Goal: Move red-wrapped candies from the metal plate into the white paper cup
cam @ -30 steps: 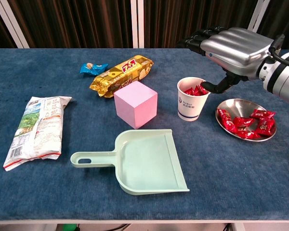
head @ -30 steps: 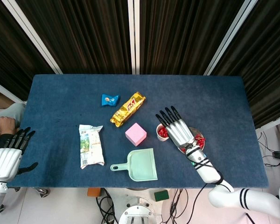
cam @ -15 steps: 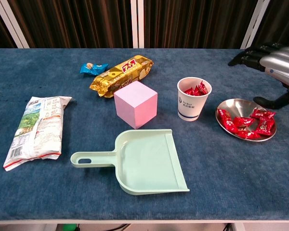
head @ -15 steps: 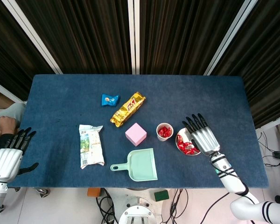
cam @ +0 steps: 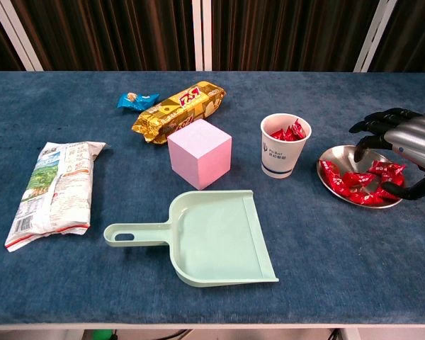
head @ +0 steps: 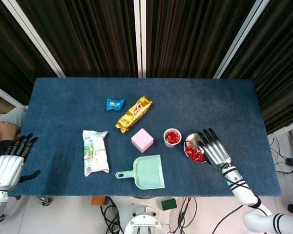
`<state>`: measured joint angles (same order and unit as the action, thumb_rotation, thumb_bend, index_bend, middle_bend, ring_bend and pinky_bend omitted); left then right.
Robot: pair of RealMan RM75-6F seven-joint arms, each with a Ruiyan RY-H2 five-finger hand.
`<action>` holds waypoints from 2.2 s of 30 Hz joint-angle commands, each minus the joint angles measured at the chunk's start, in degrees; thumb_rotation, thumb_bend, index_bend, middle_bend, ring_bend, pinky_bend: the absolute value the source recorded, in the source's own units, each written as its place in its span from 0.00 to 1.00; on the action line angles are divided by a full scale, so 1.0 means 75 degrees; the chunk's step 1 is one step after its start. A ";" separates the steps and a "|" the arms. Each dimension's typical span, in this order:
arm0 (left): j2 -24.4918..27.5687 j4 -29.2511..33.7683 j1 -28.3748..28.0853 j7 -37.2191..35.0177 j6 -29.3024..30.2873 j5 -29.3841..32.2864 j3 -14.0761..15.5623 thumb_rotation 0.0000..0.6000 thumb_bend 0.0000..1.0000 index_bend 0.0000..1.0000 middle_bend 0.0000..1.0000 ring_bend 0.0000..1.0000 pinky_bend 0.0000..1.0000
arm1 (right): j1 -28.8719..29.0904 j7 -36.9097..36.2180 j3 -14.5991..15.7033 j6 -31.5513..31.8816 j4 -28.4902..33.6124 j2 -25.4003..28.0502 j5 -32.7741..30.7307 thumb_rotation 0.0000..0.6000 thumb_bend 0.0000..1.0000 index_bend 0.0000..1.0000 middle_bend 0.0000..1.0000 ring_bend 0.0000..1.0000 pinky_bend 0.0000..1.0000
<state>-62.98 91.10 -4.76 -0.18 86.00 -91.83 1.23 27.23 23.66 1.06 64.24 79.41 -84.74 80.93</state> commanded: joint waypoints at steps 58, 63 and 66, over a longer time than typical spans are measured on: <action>0.0015 -0.0043 -0.0018 -0.0088 -0.0027 0.0002 -0.0006 1.00 0.10 0.08 0.03 0.00 0.15 | 0.1340 0.1159 -0.1528 -0.0186 0.0530 -0.0892 -0.0368 1.00 0.43 0.43 0.08 0.00 0.00; 0.0008 -0.0035 -0.0019 -0.0066 -0.0019 -0.0015 -0.0002 1.00 0.09 0.08 0.03 0.00 0.15 | 0.1262 0.0939 -0.1414 -0.0023 0.0702 -0.0704 -0.0186 1.00 0.41 0.26 0.07 0.00 0.00; 0.0001 -0.0026 -0.0026 -0.0034 -0.0038 -0.0015 0.0003 1.00 0.10 0.08 0.03 0.00 0.15 | 0.1114 0.0720 -0.1280 0.0221 0.0845 -0.0503 0.0040 1.00 0.41 0.21 0.07 0.00 0.00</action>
<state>-62.97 90.90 -4.94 -0.43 85.72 -91.94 1.25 36.11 29.72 -9.03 65.20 85.23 -89.15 80.57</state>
